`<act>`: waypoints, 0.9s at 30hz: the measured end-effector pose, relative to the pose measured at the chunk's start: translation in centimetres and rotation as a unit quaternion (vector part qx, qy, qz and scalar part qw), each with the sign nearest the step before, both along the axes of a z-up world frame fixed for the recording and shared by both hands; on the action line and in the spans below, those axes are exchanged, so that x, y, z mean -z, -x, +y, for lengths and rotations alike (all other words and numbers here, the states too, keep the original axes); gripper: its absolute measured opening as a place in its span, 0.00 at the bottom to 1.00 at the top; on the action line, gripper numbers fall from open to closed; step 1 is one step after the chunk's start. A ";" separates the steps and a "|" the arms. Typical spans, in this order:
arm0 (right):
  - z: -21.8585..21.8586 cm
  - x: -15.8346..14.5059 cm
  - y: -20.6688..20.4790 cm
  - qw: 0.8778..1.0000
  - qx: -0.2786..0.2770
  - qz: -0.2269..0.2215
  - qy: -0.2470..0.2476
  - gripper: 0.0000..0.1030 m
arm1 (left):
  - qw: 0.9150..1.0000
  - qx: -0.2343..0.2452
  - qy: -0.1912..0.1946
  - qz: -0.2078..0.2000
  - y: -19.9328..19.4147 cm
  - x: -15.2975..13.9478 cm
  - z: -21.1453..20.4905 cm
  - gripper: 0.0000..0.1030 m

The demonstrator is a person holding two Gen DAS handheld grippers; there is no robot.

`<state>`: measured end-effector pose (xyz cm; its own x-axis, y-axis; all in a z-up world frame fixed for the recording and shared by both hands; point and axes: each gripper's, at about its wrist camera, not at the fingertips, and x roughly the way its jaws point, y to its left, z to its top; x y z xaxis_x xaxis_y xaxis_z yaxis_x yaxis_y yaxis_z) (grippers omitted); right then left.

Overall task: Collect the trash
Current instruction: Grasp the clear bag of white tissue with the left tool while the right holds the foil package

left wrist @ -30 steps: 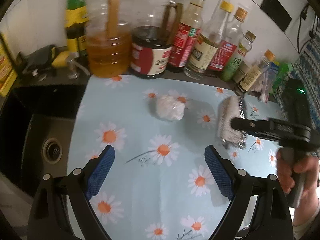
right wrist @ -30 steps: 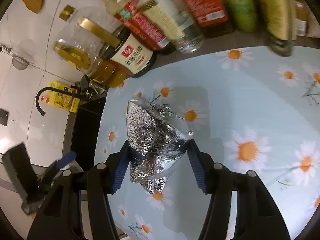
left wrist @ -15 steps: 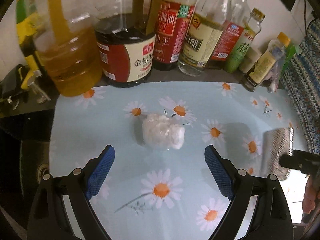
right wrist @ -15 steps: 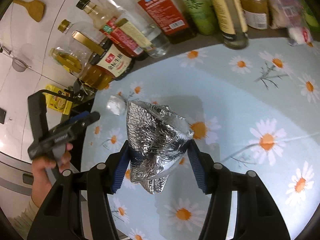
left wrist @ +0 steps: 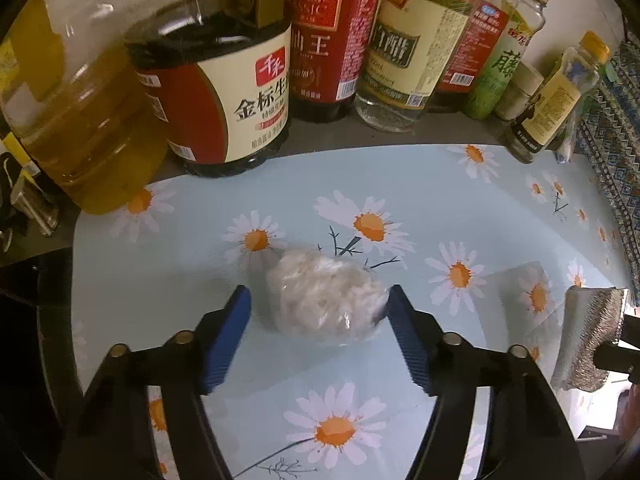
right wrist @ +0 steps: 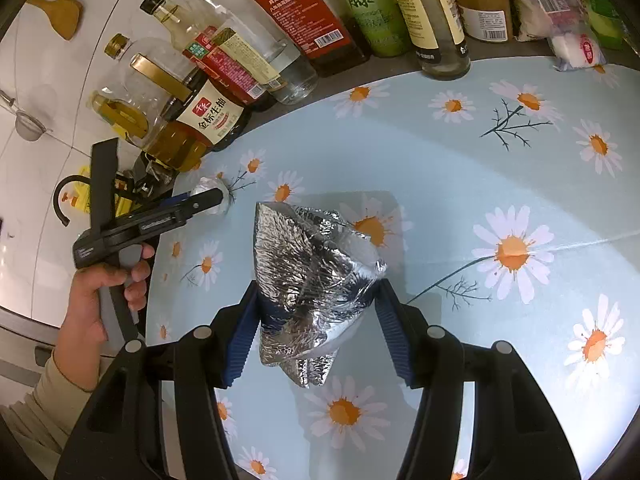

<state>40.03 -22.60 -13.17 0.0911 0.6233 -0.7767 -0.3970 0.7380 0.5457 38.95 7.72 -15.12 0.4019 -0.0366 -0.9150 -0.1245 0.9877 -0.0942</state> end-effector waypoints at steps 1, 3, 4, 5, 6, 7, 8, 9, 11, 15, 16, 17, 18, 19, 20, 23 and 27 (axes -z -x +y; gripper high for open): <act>-0.1 0.0 0.1 1.000 0.001 0.001 0.000 0.56 | 1.000 0.001 0.000 0.001 0.0 0.1 0.0 0.58; -0.1 0.1 0.1 1.000 0.001 0.001 0.000 0.56 | 1.000 0.003 0.004 0.002 -0.1 0.2 0.1 0.57; -0.1 0.1 0.2 1.000 0.002 0.002 0.000 0.56 | 1.000 0.005 0.005 0.001 -0.1 0.2 0.1 0.54; -0.1 0.1 0.3 1.000 0.002 0.002 0.000 0.56 | 1.000 0.007 0.005 0.001 -0.1 0.1 0.0 0.54; -0.1 0.1 0.3 1.000 0.003 0.002 0.000 0.56 | 1.000 0.009 0.003 0.001 -0.1 0.1 0.0 0.53; -0.1 0.1 0.3 1.000 0.003 0.002 0.000 0.56 | 1.000 0.010 0.003 0.001 0.0 0.1 0.0 0.52; 0.0 0.1 0.4 1.000 0.003 0.002 -0.001 0.56 | 1.000 0.011 0.003 0.001 0.0 0.1 0.0 0.52; 0.0 0.1 0.4 1.000 0.003 0.002 -0.001 0.56 | 1.000 0.012 0.004 0.001 0.1 0.0 0.0 0.51; 0.1 0.1 0.5 1.000 0.003 0.001 -0.001 0.56 | 1.000 0.015 0.004 0.000 0.2 -0.1 0.0 0.50; 0.1 0.0 0.8 1.000 0.003 -0.002 -0.001 0.56 | 1.000 0.022 0.001 -0.007 0.8 -0.7 -0.4 0.49; 0.1 0.0 0.8 1.000 0.003 -0.003 -0.002 0.56 | 1.000 0.023 0.001 -0.008 0.9 -0.9 -0.5 0.49; 0.2 -0.1 0.9 1.000 0.002 -0.005 -0.002 0.56 | 1.000 0.025 0.001 -0.010 1.1 -1.0 -0.6 0.49; 0.2 -0.2 1.0 1.000 0.002 -0.006 -0.002 0.56 | 1.000 0.026 0.001 -0.011 1.4 -1.2 -0.7 0.49; 0.2 -0.3 1.2 1.000 0.001 -0.007 -0.002 0.56 | 1.000 0.027 0.000 -0.012 1.6 -1.3 -0.8 0.49; 0.3 -0.4 1.4 1.000 0.000 -0.008 -0.002 0.56 | 1.000 0.028 -0.001 -0.012 1.9 -1.4 -0.9 0.49; 0.5 -0.8 1.9 1.000 -0.005 -0.013 -0.004 0.56 | 0.999 0.031 0.000 -0.016 3.1 -1.8 -1.2 0.49; 0.9 -0.9 3.0 1.000 -0.012 -0.015 -0.005 0.56 | 0.999 0.030 0.004 -0.021 4.9 -2.3 -1.9 0.49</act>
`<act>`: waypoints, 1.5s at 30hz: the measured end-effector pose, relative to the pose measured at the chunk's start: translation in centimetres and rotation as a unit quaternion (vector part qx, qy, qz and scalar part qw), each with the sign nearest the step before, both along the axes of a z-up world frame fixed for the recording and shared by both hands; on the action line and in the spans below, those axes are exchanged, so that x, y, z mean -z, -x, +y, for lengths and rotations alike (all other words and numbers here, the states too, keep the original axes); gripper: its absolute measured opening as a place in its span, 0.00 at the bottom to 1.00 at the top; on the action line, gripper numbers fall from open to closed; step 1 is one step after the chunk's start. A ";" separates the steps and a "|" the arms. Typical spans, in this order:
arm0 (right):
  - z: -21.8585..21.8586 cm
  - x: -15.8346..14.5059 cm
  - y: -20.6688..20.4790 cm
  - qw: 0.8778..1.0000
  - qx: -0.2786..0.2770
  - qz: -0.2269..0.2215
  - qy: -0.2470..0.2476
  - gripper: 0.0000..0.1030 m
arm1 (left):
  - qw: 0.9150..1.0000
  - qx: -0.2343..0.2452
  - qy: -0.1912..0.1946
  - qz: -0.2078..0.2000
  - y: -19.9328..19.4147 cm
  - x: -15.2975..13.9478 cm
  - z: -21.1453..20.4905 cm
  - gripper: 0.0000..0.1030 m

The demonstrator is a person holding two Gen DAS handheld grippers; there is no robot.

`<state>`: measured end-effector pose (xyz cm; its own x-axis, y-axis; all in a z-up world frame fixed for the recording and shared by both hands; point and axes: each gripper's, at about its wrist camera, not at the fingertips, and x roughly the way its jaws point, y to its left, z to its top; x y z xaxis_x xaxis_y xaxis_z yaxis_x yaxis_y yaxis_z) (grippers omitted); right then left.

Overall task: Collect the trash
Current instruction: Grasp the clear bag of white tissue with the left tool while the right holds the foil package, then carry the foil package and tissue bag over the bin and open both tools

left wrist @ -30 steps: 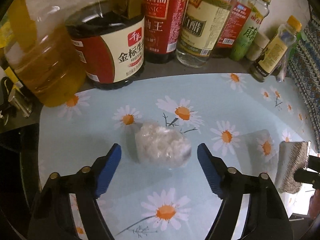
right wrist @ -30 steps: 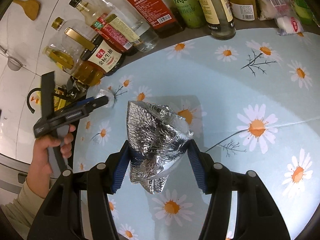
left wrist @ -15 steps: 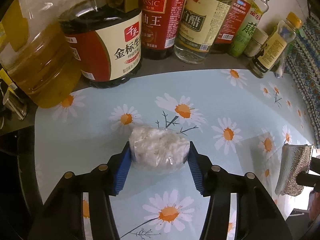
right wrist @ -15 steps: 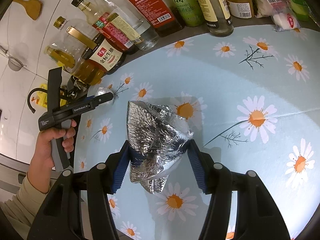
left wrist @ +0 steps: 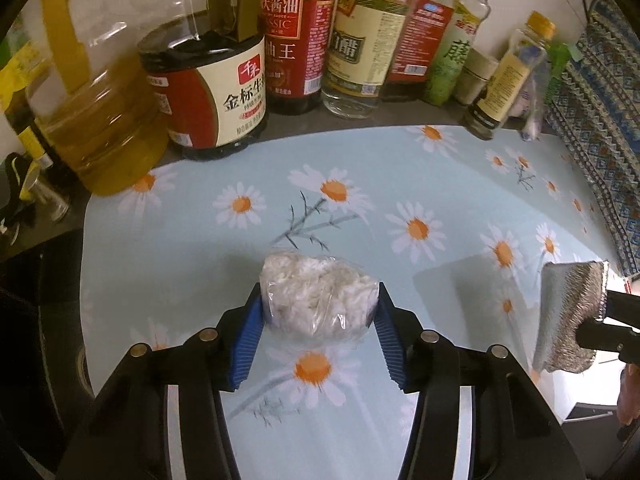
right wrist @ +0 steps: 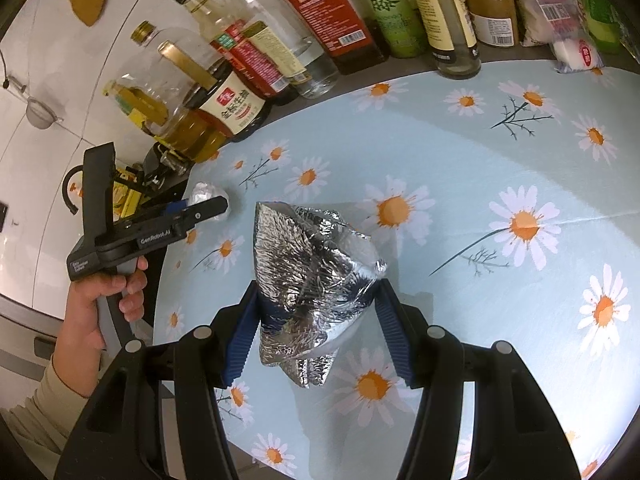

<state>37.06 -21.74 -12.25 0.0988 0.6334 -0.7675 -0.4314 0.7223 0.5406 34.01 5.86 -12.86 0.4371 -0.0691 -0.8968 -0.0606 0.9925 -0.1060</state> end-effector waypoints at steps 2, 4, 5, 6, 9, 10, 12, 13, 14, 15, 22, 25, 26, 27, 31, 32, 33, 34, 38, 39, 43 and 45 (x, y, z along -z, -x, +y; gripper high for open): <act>0.2 0.0 0.7 1.000 -0.003 0.001 -0.002 0.56 | 1.000 0.000 0.002 -0.002 1.0 -0.2 -0.4 0.49; 0.4 0.0 1.5 1.000 -0.008 0.000 -0.003 0.56 | 1.000 0.003 0.003 -0.003 2.3 -0.5 -0.9 0.49; 0.5 0.0 1.9 1.000 -0.011 0.000 -0.004 0.56 | 1.000 0.004 0.003 -0.004 3.1 -0.6 -1.2 0.49; 0.7 0.0 2.5 1.000 -0.015 0.000 -0.004 0.56 | 1.000 0.005 0.004 -0.004 3.7 -0.7 -1.5 0.49; 1.3 -0.1 3.9 1.000 -0.026 0.000 -0.006 0.56 | 1.000 0.003 0.007 -0.005 6.0 -1.0 -2.1 0.49; 1.4 -0.1 4.4 1.000 -0.029 -0.001 -0.007 0.56 | 1.000 0.002 0.008 -0.006 6.6 -1.0 -2.3 0.49; 1.8 -0.2 5.4 0.999 -0.037 -0.003 -0.008 0.56 | 1.000 -0.001 0.010 -0.008 8.3 -1.3 -2.6 0.49; 2.0 -0.3 6.0 0.999 -0.041 -0.003 -0.008 0.56 | 1.000 -0.002 0.010 -0.009 8.9 -1.4 -2.7 0.49; 2.1 -0.4 6.4 0.999 -0.044 -0.004 -0.009 0.56 | 1.000 -0.003 0.010 -0.010 9.8 -1.5 -2.9 0.49; 2.3 -0.5 7.0 0.999 -0.047 -0.006 -0.009 0.56 | 1.000 -0.004 0.009 -0.012 10.4 -1.6 -2.9 0.49; 3.2 -0.9 10.7 0.998 -0.067 -0.013 -0.010 0.56 | 1.000 -0.006 0.014 -0.010 15.6 -1.6 -3.6 0.49; 3.5 -1.0 12.3 0.997 -0.074 -0.013 -0.009 0.56 | 1.000 -0.011 0.019 -0.011 17.9 -1.5 -3.9 0.49; 3.6 -1.0 12.8 0.997 -0.077 -0.014 -0.007 0.56 | 1.000 -0.013 0.022 -0.011 18.4 -1.5 -3.9 0.49; 3.7 -0.9 13.5 0.997 -0.080 -0.013 -0.006 0.56 | 0.999 -0.015 0.027 -0.011 19.4 -1.4 -4.0 0.49; 3.8 -0.5 15.8 0.996 -0.088 -0.009 -0.004 0.56 | 0.999 -0.020 0.035 -0.012 22.2 -1.2 -4.5 0.49; 3.8 -0.4 16.4 0.996 -0.090 -0.008 -0.003 0.56 | 0.999 -0.021 0.037 -0.012 22.8 -1.1 -4.6 0.49; 3.9 -0.3 16.9 0.996 -0.092 -0.008 -0.002 0.56 | 0.999 -0.026 0.038 -0.012 23.6 -1.0 -4.8 0.49; 3.9 -0.2 17.4 0.996 -0.094 -0.007 0.000 0.56 | 0.999 -0.028 0.039 -0.012 24.1 -1.0 -4.8 0.49; 4.0 0.4 19.7 0.994 -0.108 -0.003 0.007 0.56 | 0.998 -0.034 0.051 -0.010 26.4 -0.5 -5.2 0.49; 4.1 0.6 20.1 0.994 -0.110 -0.001 0.009 0.56 | 0.998 -0.034 0.053 -0.008 26.9 -0.4 -5.4 0.49; 4.4 1.6 22.1 0.992 -0.124 0.007 0.018 0.56 | 0.997 -0.036 0.061 -0.001 28.7 0.4 -5.9 0.49; 4.5 2.2 23.0 0.991 -0.130 0.009 0.025 0.56 | 0.997 -0.037 0.065 0.003 29.3 0.9 -6.1 0.49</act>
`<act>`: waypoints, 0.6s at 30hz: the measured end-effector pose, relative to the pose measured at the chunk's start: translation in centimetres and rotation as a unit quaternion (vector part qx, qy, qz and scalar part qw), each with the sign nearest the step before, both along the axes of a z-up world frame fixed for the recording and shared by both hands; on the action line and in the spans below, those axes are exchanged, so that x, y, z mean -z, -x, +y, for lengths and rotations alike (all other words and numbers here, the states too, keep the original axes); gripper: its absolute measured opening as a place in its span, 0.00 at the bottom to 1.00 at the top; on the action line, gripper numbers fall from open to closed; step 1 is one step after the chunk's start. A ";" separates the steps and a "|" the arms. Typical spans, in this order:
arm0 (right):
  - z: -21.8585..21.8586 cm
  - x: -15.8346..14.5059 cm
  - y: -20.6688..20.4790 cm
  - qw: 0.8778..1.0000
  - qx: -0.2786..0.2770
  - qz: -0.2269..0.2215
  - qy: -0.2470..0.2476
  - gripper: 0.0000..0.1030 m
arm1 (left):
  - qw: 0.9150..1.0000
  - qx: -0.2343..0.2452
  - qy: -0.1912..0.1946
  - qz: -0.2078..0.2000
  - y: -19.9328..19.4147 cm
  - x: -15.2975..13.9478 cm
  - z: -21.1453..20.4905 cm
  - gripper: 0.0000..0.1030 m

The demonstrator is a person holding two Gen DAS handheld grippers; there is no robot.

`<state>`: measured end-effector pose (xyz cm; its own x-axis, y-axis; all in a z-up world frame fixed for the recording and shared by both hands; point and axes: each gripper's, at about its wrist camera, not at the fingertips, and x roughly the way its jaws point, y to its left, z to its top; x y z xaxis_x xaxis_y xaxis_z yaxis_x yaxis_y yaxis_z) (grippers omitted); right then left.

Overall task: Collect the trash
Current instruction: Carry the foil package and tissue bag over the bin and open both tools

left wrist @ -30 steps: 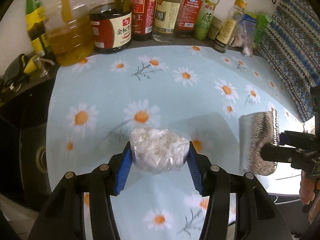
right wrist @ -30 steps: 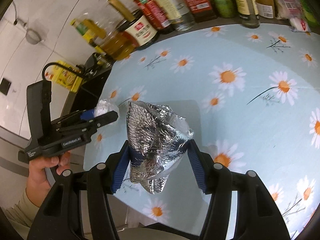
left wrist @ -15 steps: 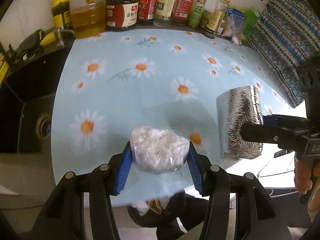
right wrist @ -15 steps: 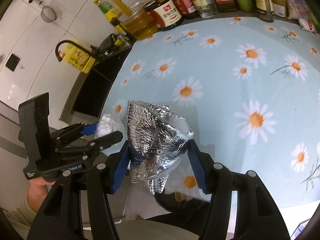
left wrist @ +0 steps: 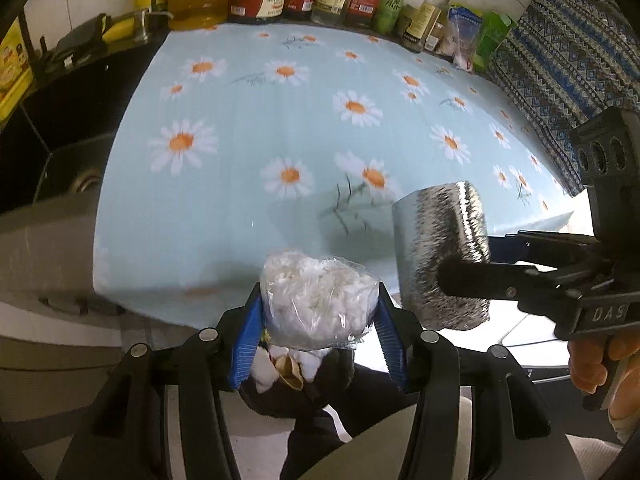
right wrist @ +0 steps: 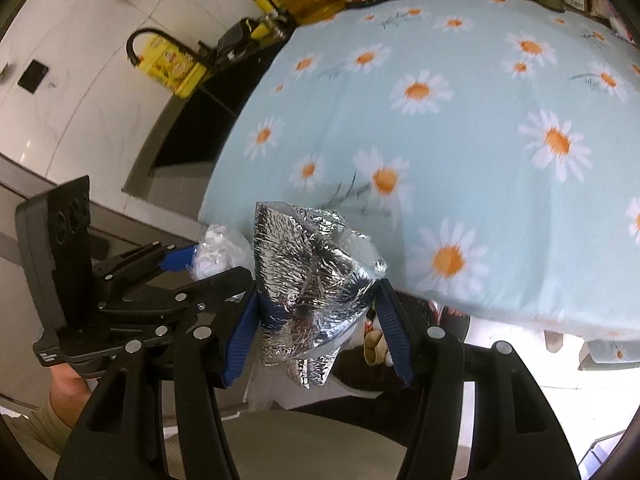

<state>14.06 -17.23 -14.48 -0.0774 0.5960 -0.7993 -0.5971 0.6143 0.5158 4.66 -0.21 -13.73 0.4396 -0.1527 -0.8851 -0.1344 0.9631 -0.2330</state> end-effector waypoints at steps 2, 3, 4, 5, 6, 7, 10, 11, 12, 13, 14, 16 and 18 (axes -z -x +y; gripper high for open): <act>0.2 0.8 0.7 1.000 -0.007 0.009 0.007 0.56 | 1.000 -0.001 0.005 0.006 0.7 0.6 -0.2 0.49; 0.3 1.2 1.1 1.000 -0.010 0.012 0.010 0.56 | 1.000 -0.001 0.007 0.011 1.1 1.0 -0.3 0.49; 0.4 1.5 1.4 1.000 -0.013 0.013 0.014 0.56 | 1.000 -0.002 0.010 0.015 1.4 1.5 -0.4 0.49; 0.5 1.9 1.6 1.000 -0.014 0.015 0.018 0.56 | 1.000 -0.002 0.011 0.018 1.6 1.7 -0.4 0.49; 0.6 2.6 2.0 0.999 -0.017 0.018 0.025 0.56 | 1.000 -0.002 0.013 0.024 2.0 2.3 -0.4 0.49; 0.7 3.0 2.2 0.999 -0.019 0.020 0.029 0.56 | 0.999 -0.003 0.016 0.031 2.3 2.9 -0.4 0.49; 0.8 5.0 3.0 0.998 -0.023 0.032 0.047 0.56 | 0.999 -0.004 0.022 0.049 2.9 4.6 -0.5 0.49; 0.8 5.7 3.2 0.998 -0.023 0.037 0.053 0.56 | 0.998 -0.004 0.024 0.055 3.1 5.1 -0.5 0.49; 1.0 6.1 3.3 0.997 -0.024 0.041 0.057 0.56 | 0.998 -0.005 0.026 0.063 3.4 5.9 -0.5 0.49; 1.0 6.8 3.4 0.997 -0.024 0.045 0.062 0.56 | 0.997 -0.006 0.026 0.069 3.5 6.5 -0.5 0.49; 1.0 7.3 3.6 0.996 -0.024 0.048 0.066 0.56 | 0.997 -0.008 0.028 0.073 3.7 7.0 -0.5 0.49; 0.9 8.3 3.8 0.996 -0.022 0.057 0.072 0.56 | 0.996 -0.012 0.034 0.085 4.0 8.1 -0.4 0.49; 1.0 9.3 3.9 0.995 -0.020 0.063 0.080 0.56 | 0.995 -0.014 0.034 0.098 4.3 9.3 -0.3 0.49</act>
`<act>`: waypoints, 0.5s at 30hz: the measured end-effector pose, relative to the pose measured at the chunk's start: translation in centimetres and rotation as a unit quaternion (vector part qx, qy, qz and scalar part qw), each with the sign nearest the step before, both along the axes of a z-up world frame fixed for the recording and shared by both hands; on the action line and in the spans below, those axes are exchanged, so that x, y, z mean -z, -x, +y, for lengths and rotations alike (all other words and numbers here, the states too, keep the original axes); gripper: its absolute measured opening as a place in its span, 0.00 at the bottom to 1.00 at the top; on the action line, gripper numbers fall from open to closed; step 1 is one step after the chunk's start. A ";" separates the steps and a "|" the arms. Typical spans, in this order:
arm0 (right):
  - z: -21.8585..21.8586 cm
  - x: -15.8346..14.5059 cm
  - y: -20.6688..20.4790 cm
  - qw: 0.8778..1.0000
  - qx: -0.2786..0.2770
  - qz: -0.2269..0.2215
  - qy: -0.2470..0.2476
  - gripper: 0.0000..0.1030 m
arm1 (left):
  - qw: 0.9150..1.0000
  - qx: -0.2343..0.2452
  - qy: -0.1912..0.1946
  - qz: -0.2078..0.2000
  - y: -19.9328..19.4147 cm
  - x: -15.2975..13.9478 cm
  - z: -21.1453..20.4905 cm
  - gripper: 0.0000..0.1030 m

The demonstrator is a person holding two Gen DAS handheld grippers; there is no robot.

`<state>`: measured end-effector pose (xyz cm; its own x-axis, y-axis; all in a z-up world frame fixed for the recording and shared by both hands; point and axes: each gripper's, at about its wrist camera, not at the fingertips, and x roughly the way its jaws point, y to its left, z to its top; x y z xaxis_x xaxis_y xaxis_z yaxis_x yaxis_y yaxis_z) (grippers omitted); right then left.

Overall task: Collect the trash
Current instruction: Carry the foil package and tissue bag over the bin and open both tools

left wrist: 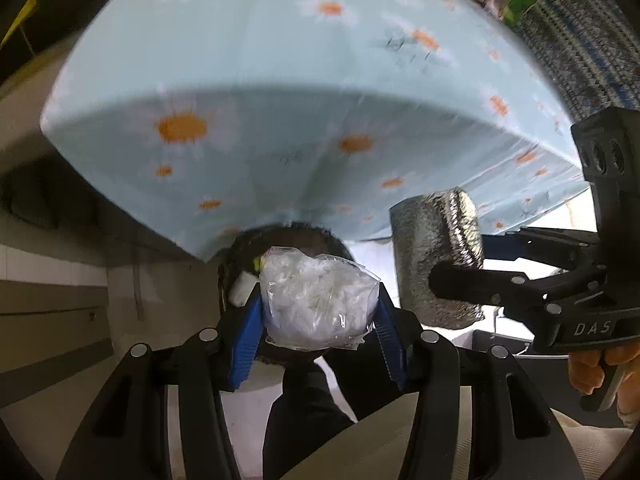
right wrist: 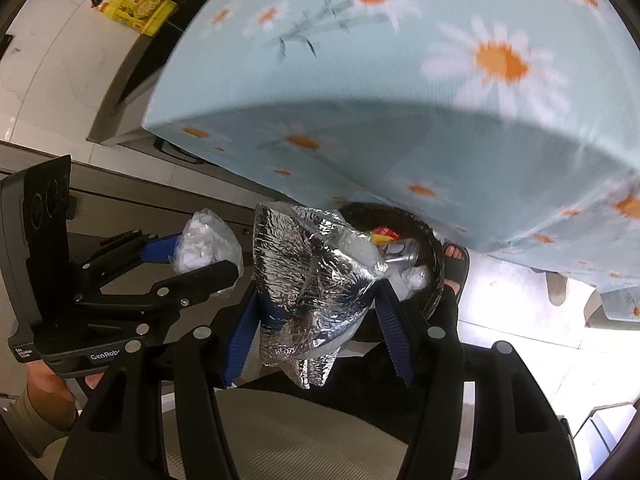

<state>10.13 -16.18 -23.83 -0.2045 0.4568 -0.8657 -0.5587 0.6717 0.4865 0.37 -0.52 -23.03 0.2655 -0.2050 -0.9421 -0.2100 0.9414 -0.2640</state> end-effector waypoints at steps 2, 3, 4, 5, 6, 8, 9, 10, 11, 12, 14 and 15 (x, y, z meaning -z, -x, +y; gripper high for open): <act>0.2 0.8 0.3 1.000 -0.001 0.007 0.003 0.56 | 1.000 -0.003 0.003 0.010 0.3 1.0 0.1 0.49; 0.3 1.2 0.4 1.000 -0.002 0.006 0.007 0.56 | 1.000 -0.004 0.003 0.016 0.5 1.6 0.1 0.49; 0.3 1.7 0.6 1.000 -0.002 0.008 0.009 0.56 | 1.000 -0.005 0.005 0.022 0.7 2.2 0.2 0.49; 0.4 2.2 0.7 1.000 -0.002 0.012 0.011 0.56 | 1.000 -0.006 0.006 0.027 0.8 2.6 0.4 0.49; 0.9 2.5 0.9 1.000 -0.001 0.016 0.013 0.56 | 0.999 -0.008 0.008 0.032 0.9 3.2 0.4 0.49; 1.1 3.2 1.0 1.000 0.000 0.020 0.017 0.56 | 0.999 -0.011 0.010 0.041 0.9 4.1 0.4 0.49; 1.3 3.4 0.9 1.000 0.001 0.024 0.019 0.56 | 0.999 -0.012 0.011 0.044 0.7 4.2 0.5 0.49; 1.5 3.7 0.9 0.999 0.001 0.028 0.019 0.57 | 0.999 -0.013 0.012 0.047 0.6 4.5 0.5 0.49; 1.5 3.9 0.8 0.999 0.001 0.029 0.021 0.57 | 0.999 -0.014 0.013 0.049 0.6 4.7 0.6 0.49; 1.7 4.2 0.8 0.999 0.002 0.031 0.022 0.57 | 0.998 -0.016 0.014 0.051 0.5 5.0 0.7 0.49; 2.2 4.7 0.8 0.999 0.003 0.033 0.023 0.57 | 0.998 -0.018 0.014 0.054 0.5 5.3 0.7 0.49; 2.2 4.8 0.8 0.999 0.003 0.035 0.023 0.57 | 0.998 -0.018 0.014 0.056 0.4 5.5 0.8 0.49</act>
<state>9.36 -13.94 -28.63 -0.2623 0.4176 -0.8700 -0.5202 0.6982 0.4919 -0.02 0.28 -28.48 0.1674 -0.2234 -0.9602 -0.2729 0.9254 -0.2629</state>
